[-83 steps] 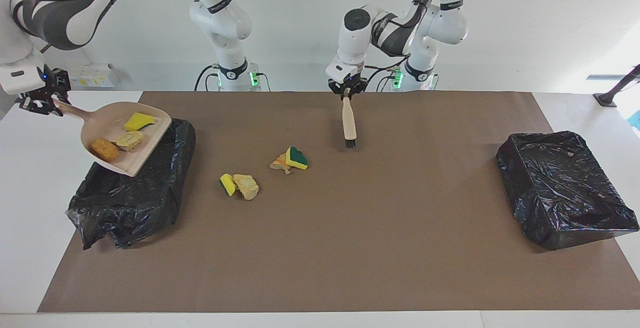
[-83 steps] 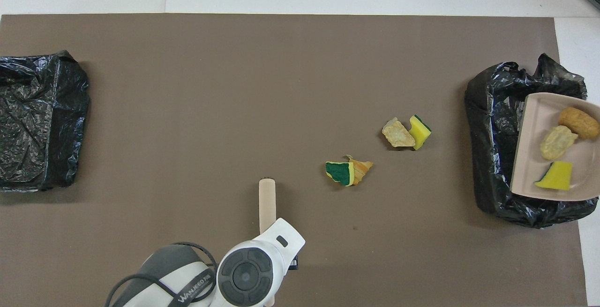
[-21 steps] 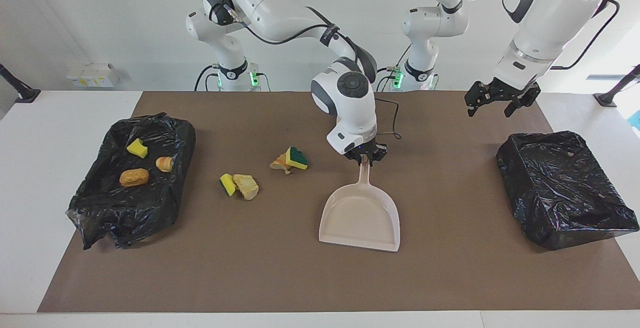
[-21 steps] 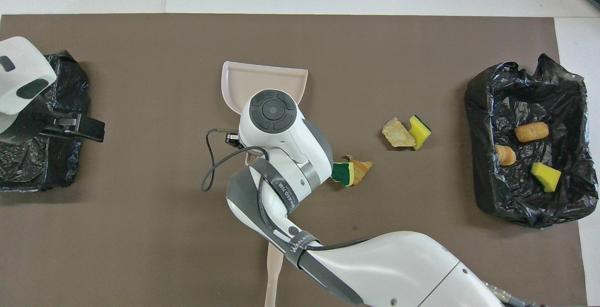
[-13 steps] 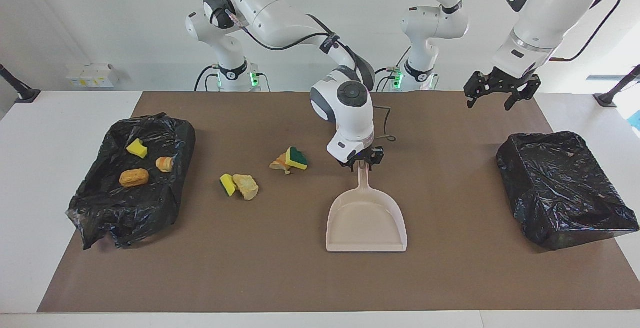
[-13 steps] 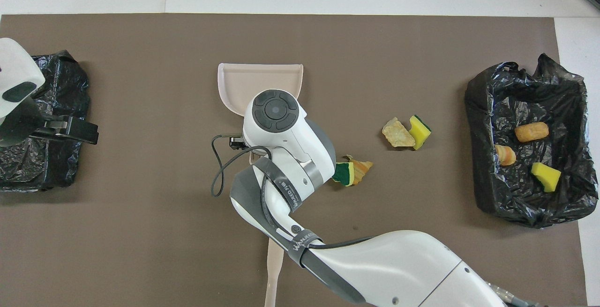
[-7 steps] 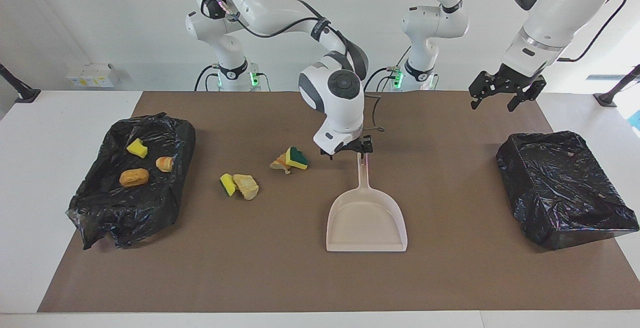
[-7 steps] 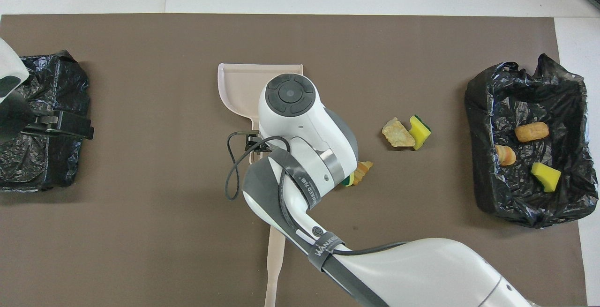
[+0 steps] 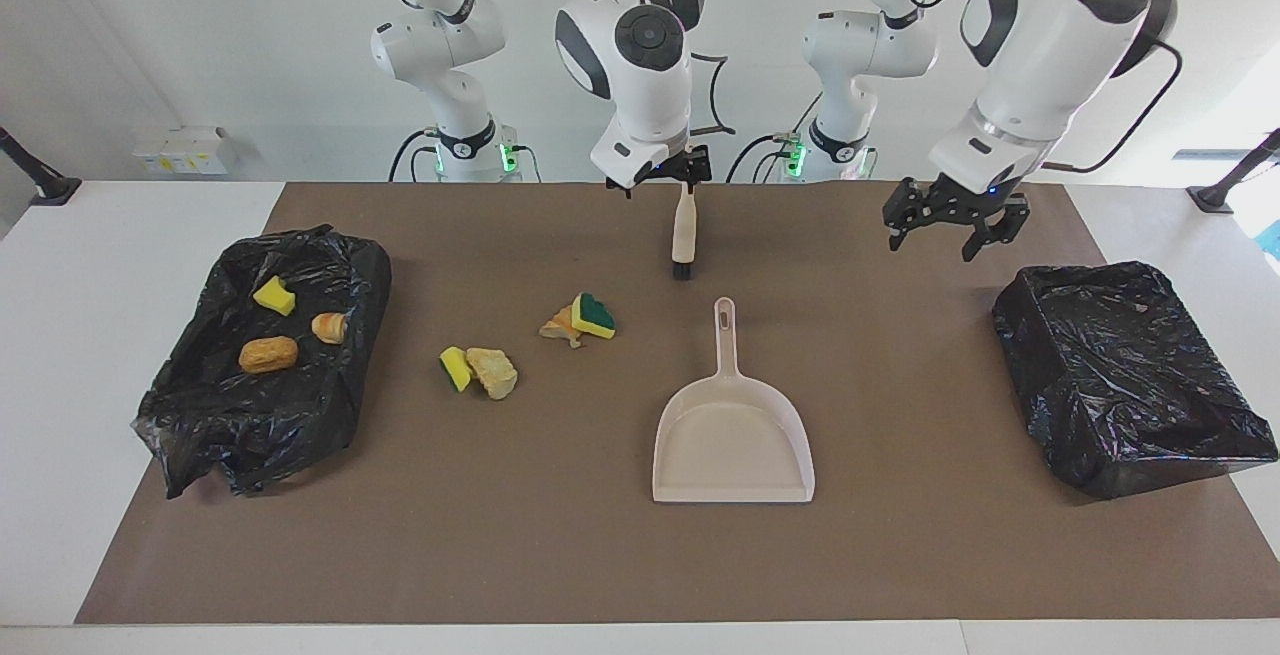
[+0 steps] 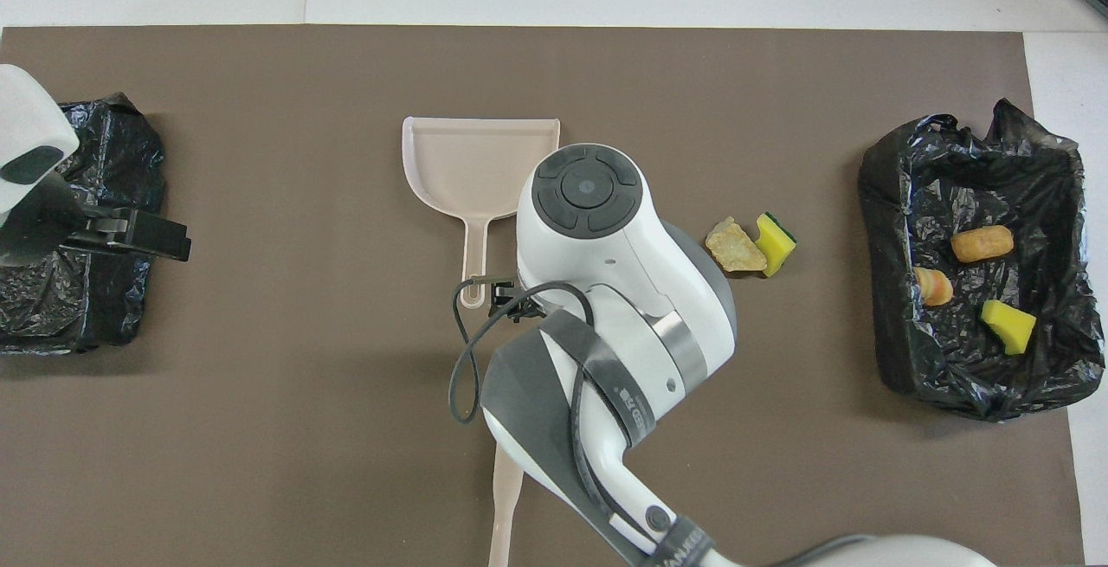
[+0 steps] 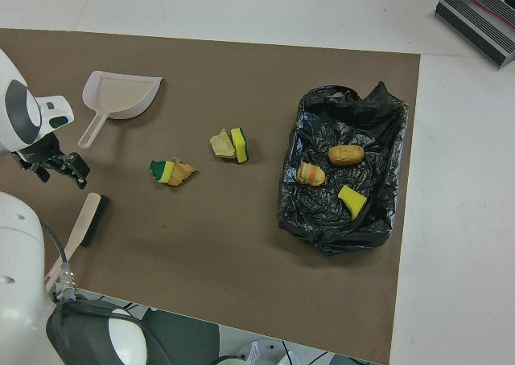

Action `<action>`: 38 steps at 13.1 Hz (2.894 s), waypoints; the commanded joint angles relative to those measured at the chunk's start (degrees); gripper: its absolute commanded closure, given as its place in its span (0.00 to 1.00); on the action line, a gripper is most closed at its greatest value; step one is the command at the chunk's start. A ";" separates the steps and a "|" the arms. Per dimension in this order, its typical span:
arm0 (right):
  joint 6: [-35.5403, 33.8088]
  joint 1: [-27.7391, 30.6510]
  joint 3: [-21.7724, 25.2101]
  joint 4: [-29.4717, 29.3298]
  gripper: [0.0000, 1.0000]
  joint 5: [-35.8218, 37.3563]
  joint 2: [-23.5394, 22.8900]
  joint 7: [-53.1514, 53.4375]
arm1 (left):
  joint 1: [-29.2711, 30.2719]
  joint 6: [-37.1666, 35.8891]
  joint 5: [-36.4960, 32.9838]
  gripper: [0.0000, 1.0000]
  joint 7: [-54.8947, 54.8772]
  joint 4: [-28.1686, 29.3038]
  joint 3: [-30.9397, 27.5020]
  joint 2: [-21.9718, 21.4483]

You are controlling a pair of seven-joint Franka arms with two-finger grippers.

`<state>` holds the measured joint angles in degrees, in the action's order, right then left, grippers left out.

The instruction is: Sweep and dump trash in bin

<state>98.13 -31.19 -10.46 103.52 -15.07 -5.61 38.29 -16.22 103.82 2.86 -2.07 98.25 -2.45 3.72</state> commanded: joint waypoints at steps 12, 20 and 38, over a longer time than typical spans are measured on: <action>29.90 -15.81 0.09 27.96 0.00 -12.79 6.06 13.82 | -19.37 28.63 0.84 0.00 22.01 13.10 -0.80 9.64; 33.35 -16.89 0.00 30.69 0.92 -12.87 5.17 13.04 | -19.81 29.78 0.84 0.38 25.34 14.94 -0.80 10.08; -3.76 19.18 0.88 18.22 1.00 13.65 12.13 -27.94 | -10.25 17.92 0.04 1.00 -4.47 11.70 -1.59 6.57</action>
<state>91.91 -18.94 -8.87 123.82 -5.11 10.53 20.00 -28.86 123.38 3.17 1.28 110.06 -4.22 11.35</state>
